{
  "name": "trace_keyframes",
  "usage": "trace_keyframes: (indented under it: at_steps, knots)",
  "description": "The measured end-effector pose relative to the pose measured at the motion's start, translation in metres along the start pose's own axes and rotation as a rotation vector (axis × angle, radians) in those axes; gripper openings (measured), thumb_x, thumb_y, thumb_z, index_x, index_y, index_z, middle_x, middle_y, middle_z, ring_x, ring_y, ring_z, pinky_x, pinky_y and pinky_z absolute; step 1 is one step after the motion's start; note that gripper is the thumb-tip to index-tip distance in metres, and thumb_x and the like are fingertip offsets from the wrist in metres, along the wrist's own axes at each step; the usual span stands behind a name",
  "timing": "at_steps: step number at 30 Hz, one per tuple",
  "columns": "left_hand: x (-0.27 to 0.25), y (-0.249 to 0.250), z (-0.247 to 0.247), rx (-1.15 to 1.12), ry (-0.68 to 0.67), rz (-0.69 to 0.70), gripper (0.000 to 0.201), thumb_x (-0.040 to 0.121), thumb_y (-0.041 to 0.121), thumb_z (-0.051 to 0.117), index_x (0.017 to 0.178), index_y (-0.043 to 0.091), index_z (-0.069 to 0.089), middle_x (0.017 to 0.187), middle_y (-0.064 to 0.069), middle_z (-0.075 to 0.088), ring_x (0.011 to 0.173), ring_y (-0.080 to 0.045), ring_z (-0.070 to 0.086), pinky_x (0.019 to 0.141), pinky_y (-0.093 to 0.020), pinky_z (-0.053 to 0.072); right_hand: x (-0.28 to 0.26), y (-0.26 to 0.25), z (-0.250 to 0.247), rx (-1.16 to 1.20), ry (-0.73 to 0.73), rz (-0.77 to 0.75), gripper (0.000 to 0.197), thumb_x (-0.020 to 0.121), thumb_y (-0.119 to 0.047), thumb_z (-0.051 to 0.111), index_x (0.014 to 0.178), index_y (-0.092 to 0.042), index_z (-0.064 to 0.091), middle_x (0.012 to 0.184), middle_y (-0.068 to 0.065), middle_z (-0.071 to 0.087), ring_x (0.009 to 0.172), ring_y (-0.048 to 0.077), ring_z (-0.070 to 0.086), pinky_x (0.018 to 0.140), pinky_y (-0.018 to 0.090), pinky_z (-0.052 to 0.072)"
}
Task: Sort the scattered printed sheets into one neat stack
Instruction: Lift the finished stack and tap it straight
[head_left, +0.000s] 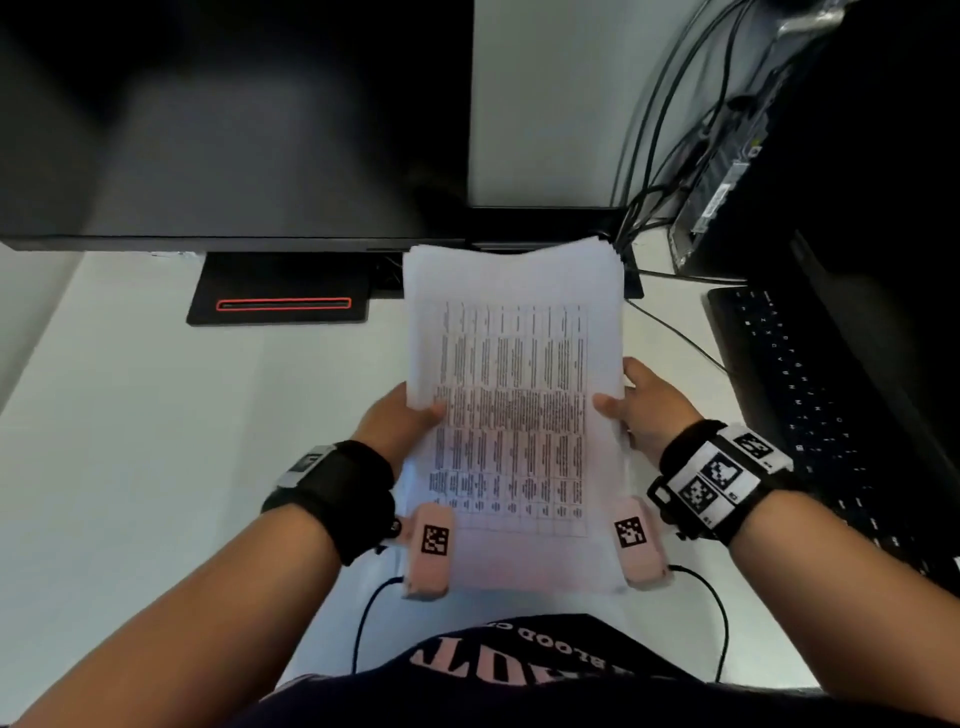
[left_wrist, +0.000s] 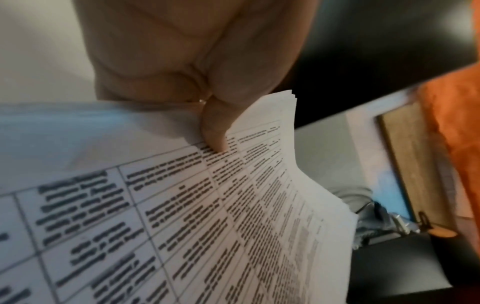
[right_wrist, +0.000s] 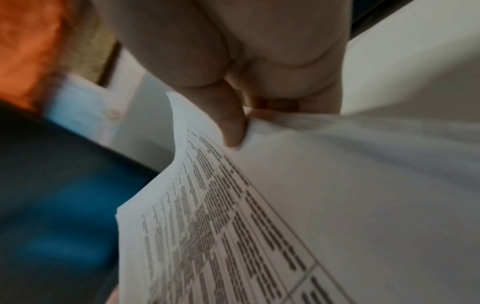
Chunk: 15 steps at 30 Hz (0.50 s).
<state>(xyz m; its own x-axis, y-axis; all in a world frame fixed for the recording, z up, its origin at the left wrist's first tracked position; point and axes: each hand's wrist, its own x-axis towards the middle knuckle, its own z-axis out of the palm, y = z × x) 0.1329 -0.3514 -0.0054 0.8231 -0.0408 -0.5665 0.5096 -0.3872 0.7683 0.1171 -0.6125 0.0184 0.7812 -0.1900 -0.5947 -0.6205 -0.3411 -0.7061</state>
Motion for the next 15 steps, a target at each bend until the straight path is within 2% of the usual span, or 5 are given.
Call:
trace_keyframes:
  at_steps: [5,8,10,13,15]
  knots:
    - [-0.034,0.027,-0.053,-0.077,0.206,0.222,0.032,0.097,0.020,0.050,0.129,0.016,0.047,0.113,0.001,0.061,0.094,-0.012,0.059,0.073,-0.019,0.044,-0.037,-0.049,0.044,0.144,-0.025,-0.287,0.048,0.091,-0.014,0.056,0.134,-0.028,0.041,0.128,-0.004,0.058,0.115,0.019,0.056,0.102,0.043,0.043]
    - [-0.058,0.041,-0.069,-0.190,0.348,0.427,0.027,0.098,0.012,0.047,0.123,0.021,0.046,0.105,0.011,0.059,0.088,0.008,0.055,0.063,-0.001,0.043,-0.060,-0.076,0.069,0.247,0.115,-0.469,0.044,0.094,-0.008,0.050,0.128,-0.033,0.041,0.111,-0.016,0.057,0.098,0.001,0.056,0.087,0.014,0.044]
    - [-0.076,0.045,-0.078,-0.267,0.414,0.563,0.030,0.098,0.005,0.045,0.120,0.026,0.043,0.107,0.017,0.057,0.092,0.013,0.056,0.074,-0.001,0.044,-0.076,-0.091,0.081,0.339,0.218,-0.596,0.045,0.094,-0.005,0.048,0.121,-0.039,0.036,0.108,-0.024,0.054,0.095,-0.013,0.052,0.080,0.001,0.042]
    - [-0.090,0.031,-0.088,-0.309,0.466,0.691,0.041,0.096,-0.002,0.044,0.132,0.015,0.035,0.125,0.006,0.053,0.109,0.012,0.052,0.093,-0.008,0.042,-0.088,-0.093,0.098,0.404,0.255,-0.697,0.049,0.094,-0.004,0.049,0.136,-0.024,0.032,0.131,-0.008,0.053,0.121,0.002,0.051,0.101,0.017,0.041]
    - [-0.090,0.013,-0.094,-0.304,0.469,0.659,0.051,0.095,0.000,0.049,0.141,0.006,0.028,0.133,-0.001,0.050,0.114,0.010,0.050,0.094,-0.008,0.041,-0.090,-0.084,0.111,0.366,0.211,-0.715,0.055,0.095,-0.005,0.049,0.141,-0.022,0.025,0.135,-0.007,0.050,0.123,0.002,0.047,0.101,0.017,0.040]
